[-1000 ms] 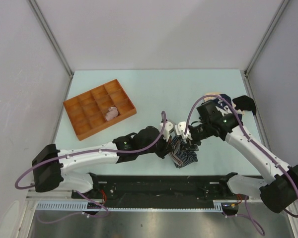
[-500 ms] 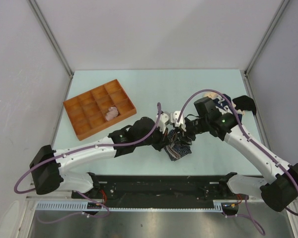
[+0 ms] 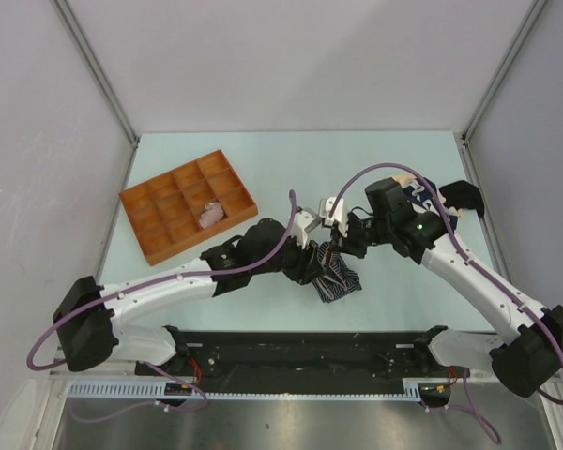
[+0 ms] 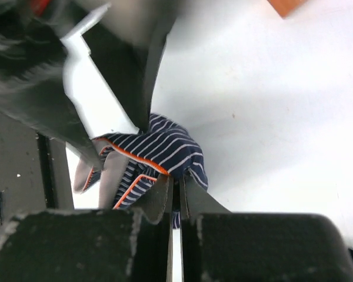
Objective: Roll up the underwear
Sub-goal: Flatten out the underwear at the center of the board.
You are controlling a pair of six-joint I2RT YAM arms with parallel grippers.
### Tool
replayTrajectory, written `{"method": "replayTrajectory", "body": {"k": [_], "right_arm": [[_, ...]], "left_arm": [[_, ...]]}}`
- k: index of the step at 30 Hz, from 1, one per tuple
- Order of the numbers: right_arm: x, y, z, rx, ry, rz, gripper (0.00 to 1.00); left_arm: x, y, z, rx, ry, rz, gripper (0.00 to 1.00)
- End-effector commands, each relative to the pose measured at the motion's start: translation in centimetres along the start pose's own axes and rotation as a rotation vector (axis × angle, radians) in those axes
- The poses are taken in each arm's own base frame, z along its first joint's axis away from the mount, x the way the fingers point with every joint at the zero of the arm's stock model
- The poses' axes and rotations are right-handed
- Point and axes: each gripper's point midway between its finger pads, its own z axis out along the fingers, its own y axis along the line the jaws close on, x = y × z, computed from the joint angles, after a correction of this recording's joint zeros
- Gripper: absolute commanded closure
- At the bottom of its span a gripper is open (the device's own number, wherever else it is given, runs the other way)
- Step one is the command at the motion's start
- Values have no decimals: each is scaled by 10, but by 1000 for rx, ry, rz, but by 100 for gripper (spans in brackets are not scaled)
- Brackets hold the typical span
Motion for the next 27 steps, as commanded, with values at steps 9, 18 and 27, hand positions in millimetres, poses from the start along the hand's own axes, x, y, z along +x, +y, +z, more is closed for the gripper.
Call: {"method": "replayTrajectory", "body": {"k": [9,18,27], "right_arm": [[-27,-36,-10,157,-51,86,100],[-27,-40,-18,186,-45,72,100],[-33,-5,-45,68,75,-167,100]], "left_arm": [[3,11,1,-10,-72,-125,39],[25,40,10,-155,31,-99,58],[-15,38,-39,-199,69,174,100]]}}
